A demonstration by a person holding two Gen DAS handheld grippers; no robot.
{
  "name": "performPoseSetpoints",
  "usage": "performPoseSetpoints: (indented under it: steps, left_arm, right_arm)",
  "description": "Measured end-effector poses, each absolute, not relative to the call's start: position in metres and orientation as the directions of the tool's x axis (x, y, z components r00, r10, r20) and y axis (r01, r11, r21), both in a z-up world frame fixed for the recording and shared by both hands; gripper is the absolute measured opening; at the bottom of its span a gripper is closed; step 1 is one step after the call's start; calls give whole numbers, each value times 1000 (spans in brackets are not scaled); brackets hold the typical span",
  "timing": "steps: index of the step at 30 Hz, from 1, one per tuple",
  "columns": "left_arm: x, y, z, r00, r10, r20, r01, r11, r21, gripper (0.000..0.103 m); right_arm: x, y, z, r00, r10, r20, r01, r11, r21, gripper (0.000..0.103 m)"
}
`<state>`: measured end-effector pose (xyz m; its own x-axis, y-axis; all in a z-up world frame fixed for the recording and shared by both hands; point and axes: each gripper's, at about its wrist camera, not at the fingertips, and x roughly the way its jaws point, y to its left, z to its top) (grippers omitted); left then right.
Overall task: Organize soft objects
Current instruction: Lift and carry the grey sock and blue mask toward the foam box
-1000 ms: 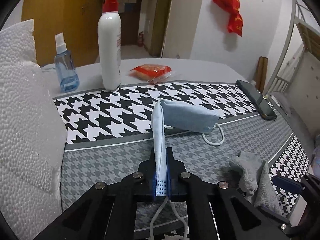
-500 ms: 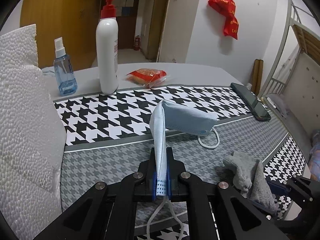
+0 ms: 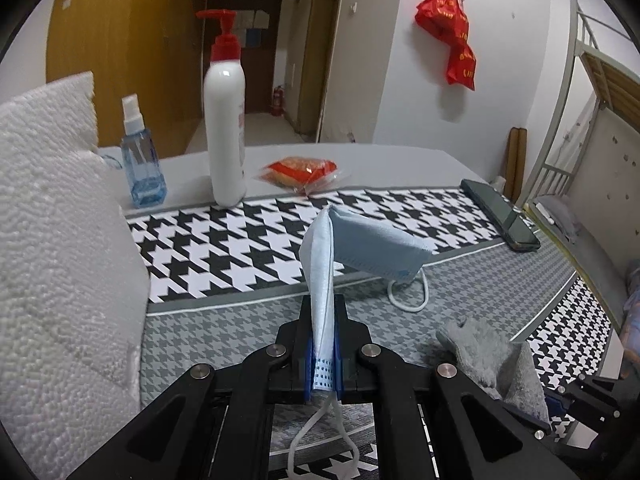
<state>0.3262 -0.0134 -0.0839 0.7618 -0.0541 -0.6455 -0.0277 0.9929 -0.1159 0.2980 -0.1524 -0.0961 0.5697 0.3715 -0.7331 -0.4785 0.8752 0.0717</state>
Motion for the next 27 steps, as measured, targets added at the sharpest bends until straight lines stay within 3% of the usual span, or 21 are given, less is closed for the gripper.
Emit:
performPoseSetpoints:
  steps: [16, 27]
  left_arm:
    - [260, -34, -34, 869, -127, -478, 88, 991, -103, 8]
    - [209, -15, 4, 920, -86, -383, 70, 996, -56, 8]
  right_arm:
    - [253, -183, -51, 667, 368, -648, -388, 914, 119, 24]
    - [239, -185, -23, 706, 418, -571, -401, 901, 163, 18]
